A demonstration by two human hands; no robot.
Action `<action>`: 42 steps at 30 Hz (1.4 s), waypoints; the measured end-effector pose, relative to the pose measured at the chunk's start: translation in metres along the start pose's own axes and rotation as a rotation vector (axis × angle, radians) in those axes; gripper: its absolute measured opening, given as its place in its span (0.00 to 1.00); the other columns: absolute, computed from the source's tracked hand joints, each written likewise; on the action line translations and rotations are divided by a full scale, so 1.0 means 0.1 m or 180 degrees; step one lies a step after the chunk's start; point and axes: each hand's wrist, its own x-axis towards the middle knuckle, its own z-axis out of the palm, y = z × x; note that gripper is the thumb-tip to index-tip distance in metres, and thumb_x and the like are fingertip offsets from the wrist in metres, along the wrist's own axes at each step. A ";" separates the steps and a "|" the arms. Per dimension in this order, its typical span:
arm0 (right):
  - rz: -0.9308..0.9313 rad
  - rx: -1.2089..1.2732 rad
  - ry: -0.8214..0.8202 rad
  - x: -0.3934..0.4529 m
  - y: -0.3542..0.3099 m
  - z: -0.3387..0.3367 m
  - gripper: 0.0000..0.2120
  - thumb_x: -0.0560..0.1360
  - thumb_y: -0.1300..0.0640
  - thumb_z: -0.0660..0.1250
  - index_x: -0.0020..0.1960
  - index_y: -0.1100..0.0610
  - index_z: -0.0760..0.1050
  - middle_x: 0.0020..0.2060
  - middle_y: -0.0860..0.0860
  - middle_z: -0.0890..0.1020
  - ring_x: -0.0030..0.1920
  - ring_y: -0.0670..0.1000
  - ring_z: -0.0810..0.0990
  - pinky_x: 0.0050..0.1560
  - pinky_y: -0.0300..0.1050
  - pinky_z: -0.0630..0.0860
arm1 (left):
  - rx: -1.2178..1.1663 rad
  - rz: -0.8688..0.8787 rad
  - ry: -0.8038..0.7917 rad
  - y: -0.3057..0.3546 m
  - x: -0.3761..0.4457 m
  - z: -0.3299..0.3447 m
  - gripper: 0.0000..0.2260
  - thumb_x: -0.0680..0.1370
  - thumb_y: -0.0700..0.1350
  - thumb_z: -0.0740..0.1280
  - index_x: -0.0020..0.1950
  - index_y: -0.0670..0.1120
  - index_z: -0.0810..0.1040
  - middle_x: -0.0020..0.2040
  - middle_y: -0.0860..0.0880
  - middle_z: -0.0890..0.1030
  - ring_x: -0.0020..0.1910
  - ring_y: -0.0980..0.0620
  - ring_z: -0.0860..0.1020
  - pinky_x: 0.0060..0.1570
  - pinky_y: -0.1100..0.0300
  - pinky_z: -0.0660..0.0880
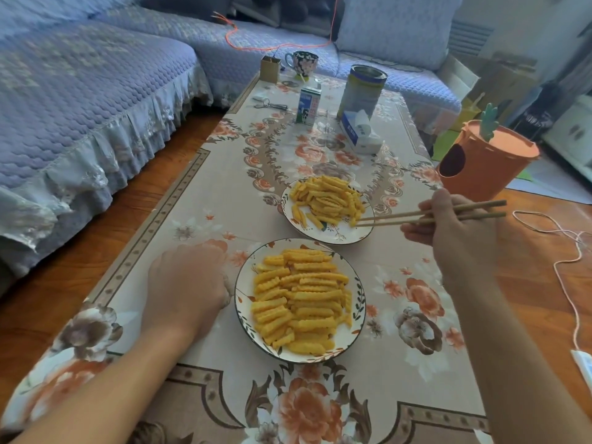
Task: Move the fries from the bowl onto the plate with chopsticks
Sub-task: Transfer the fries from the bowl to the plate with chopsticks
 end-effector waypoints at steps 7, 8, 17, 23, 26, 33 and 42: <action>-0.0564 -0.0275 -0.0174 0.16 0.22 0.44 0.13 0.84 0.54 0.64 0.45 0.60 0.81 0.33 0.57 0.84 0.32 0.56 0.86 0.40 0.60 0.85 | -0.0043 0.0009 0.0046 -0.01 0.01 0.01 0.19 0.74 0.49 0.57 0.61 0.47 0.78 0.55 0.45 0.76 0.56 0.43 0.72 0.62 0.43 0.70; -0.0636 -0.0376 -0.0230 0.18 0.24 0.48 0.14 0.84 0.54 0.65 0.45 0.61 0.81 0.33 0.57 0.84 0.33 0.56 0.86 0.40 0.62 0.84 | -0.0038 0.0008 0.0042 -0.01 0.01 0.01 0.19 0.74 0.49 0.57 0.61 0.47 0.78 0.55 0.45 0.77 0.56 0.43 0.72 0.63 0.44 0.70; -0.0965 -0.0713 -0.0418 0.18 0.29 0.55 0.13 0.83 0.52 0.65 0.44 0.58 0.81 0.32 0.55 0.84 0.32 0.52 0.86 0.39 0.63 0.83 | -0.0004 -0.0012 0.0012 -0.01 0.02 0.01 0.20 0.74 0.50 0.57 0.62 0.47 0.78 0.56 0.45 0.77 0.57 0.43 0.73 0.64 0.43 0.70; -0.0835 -0.0664 -0.0404 0.16 0.26 0.56 0.15 0.84 0.51 0.64 0.42 0.55 0.80 0.32 0.56 0.84 0.32 0.54 0.86 0.40 0.61 0.84 | -0.0011 -0.0017 -0.0030 0.00 0.02 0.00 0.21 0.74 0.50 0.56 0.63 0.48 0.78 0.57 0.46 0.77 0.58 0.43 0.72 0.65 0.43 0.70; -0.0572 -0.0380 -0.0301 0.11 0.16 0.52 0.15 0.84 0.50 0.64 0.42 0.54 0.80 0.34 0.57 0.84 0.31 0.54 0.86 0.39 0.56 0.85 | 0.0012 -0.0017 -0.0054 0.00 0.02 0.00 0.21 0.74 0.50 0.56 0.64 0.47 0.78 0.57 0.46 0.77 0.58 0.43 0.72 0.65 0.43 0.70; 0.0185 0.0136 0.0083 -0.21 -0.26 0.01 0.21 0.84 0.47 0.61 0.42 0.62 0.78 0.29 0.56 0.83 0.29 0.56 0.85 0.32 0.47 0.84 | 0.0021 -0.0028 -0.0047 0.00 0.01 -0.02 0.20 0.75 0.50 0.56 0.63 0.47 0.78 0.57 0.45 0.77 0.58 0.44 0.72 0.65 0.44 0.70; 0.0669 0.0130 0.0150 -0.44 -0.14 -0.19 0.23 0.84 0.47 0.62 0.44 0.67 0.78 0.29 0.60 0.84 0.31 0.60 0.86 0.31 0.47 0.84 | 0.0075 0.0030 -0.0034 0.02 -0.01 -0.04 0.19 0.74 0.50 0.58 0.61 0.47 0.78 0.54 0.43 0.78 0.55 0.42 0.73 0.60 0.43 0.71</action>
